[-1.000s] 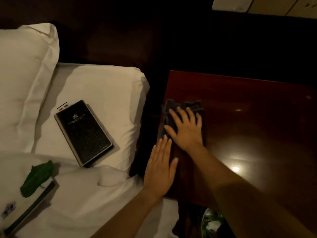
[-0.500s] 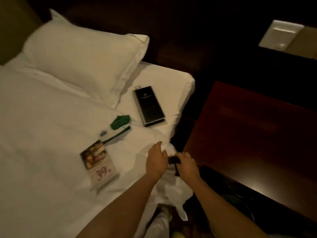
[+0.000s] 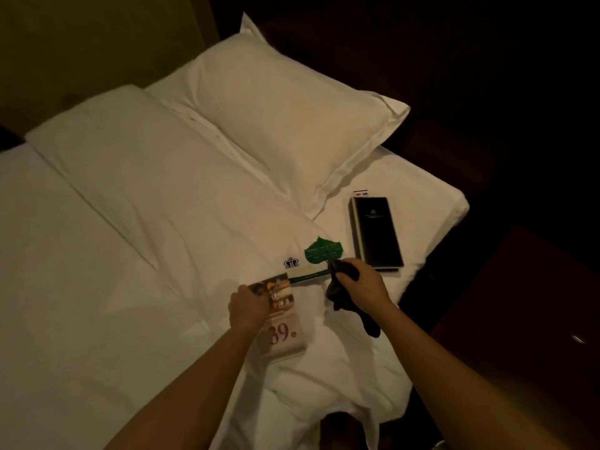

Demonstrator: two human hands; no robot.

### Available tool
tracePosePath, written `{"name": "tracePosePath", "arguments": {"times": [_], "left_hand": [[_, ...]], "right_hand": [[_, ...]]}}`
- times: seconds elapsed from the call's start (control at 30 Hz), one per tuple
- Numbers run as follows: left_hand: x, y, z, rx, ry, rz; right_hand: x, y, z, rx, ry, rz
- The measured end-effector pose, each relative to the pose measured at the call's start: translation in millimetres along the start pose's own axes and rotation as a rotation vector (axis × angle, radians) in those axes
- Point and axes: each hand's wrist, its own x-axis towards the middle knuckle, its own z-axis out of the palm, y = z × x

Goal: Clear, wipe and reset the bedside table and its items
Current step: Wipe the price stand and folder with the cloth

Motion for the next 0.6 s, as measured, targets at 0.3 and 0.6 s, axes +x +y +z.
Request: {"name": "tracePosePath", "arguments": {"times": [0.3, 0.6], "left_hand": [[34.0, -40.9, 25.3, -0.029, -0.262, -0.109], [5.9, -17.1, -21.6, -0.637, -0.157, 0.033]], "right_hand": [[30.6, -10.7, 58.7, -0.006, -0.062, 0.030], [4.6, -52.7, 112.7, -0.033, -0.179, -0.175]]}}
